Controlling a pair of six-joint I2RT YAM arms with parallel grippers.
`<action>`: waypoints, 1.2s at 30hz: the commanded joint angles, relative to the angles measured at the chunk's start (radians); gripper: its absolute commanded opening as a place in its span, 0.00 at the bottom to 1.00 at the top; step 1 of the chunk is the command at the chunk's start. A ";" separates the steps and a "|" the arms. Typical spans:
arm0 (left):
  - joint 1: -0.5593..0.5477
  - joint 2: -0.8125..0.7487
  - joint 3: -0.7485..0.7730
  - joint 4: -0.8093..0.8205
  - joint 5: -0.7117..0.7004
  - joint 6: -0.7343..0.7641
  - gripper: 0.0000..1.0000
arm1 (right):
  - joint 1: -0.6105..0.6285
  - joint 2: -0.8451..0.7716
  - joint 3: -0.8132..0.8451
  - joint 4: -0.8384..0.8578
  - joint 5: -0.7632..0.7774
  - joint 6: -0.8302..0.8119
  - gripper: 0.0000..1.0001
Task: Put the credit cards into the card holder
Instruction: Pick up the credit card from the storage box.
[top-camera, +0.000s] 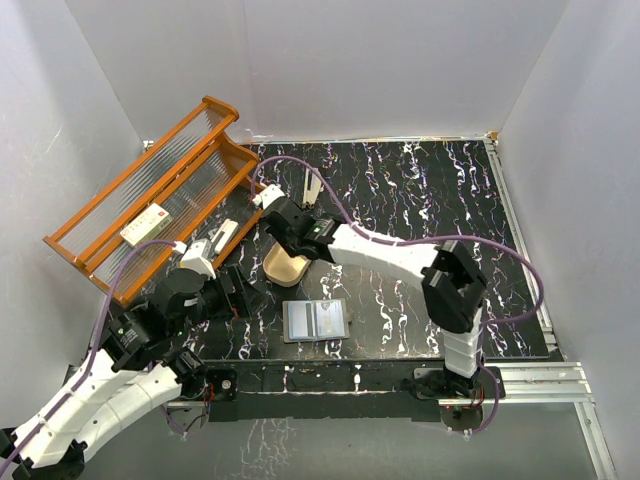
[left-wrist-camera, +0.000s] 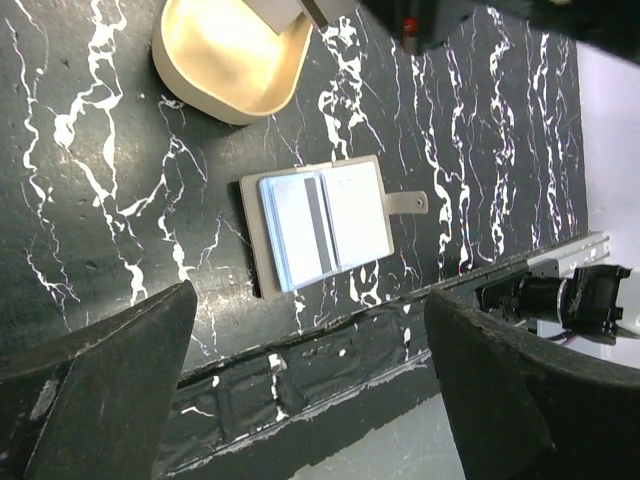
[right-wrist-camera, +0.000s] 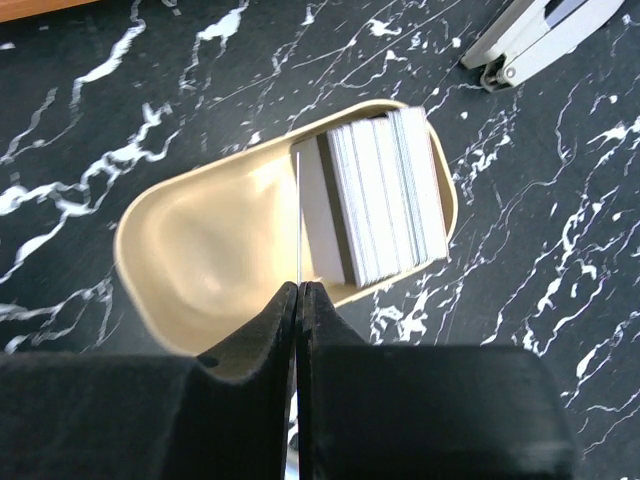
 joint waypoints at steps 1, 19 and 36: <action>-0.002 0.011 0.011 0.011 0.085 -0.039 0.92 | -0.008 -0.154 -0.070 0.052 -0.129 0.101 0.00; -0.003 -0.134 -0.152 0.453 0.264 -0.261 0.49 | -0.007 -0.877 -0.718 0.578 -0.500 0.700 0.00; -0.003 -0.156 -0.313 0.972 0.396 -0.420 0.15 | -0.008 -0.981 -0.949 0.904 -0.625 1.015 0.00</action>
